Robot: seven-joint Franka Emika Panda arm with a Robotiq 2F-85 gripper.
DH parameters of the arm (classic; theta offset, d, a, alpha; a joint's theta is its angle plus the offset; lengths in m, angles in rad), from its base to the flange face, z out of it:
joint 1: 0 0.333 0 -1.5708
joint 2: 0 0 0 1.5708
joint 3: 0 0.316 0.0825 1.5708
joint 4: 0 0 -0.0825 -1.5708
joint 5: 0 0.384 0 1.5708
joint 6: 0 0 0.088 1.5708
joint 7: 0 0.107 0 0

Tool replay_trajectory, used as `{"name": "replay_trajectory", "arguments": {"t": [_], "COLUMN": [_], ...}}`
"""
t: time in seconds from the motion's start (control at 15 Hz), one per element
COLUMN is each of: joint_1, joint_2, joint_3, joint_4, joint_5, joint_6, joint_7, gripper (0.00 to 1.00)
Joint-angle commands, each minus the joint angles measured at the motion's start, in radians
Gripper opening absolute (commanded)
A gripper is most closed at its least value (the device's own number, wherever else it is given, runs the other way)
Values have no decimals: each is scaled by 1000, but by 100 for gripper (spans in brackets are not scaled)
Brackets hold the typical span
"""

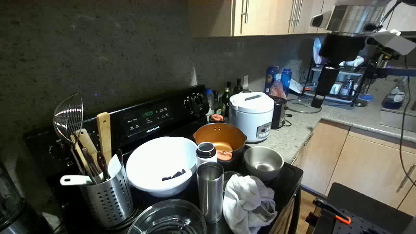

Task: Put the lid on the pot

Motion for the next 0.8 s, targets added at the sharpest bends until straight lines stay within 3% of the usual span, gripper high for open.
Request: {"name": "replay_trajectory", "arguments": {"t": [0.0, 0.2, 0.6, 0.73], "joint_1": [6, 66, 301, 318], "joint_2": [0, 81, 333, 386], "joint_3": [-4, 16, 131, 82], "joint_4": [3, 30, 146, 223], "joint_5": [-3, 21, 143, 126], "joint_6": [-3, 44, 208, 193], "joint_7": [4, -13, -62, -193], "gripper": [100, 100, 100, 100]}}
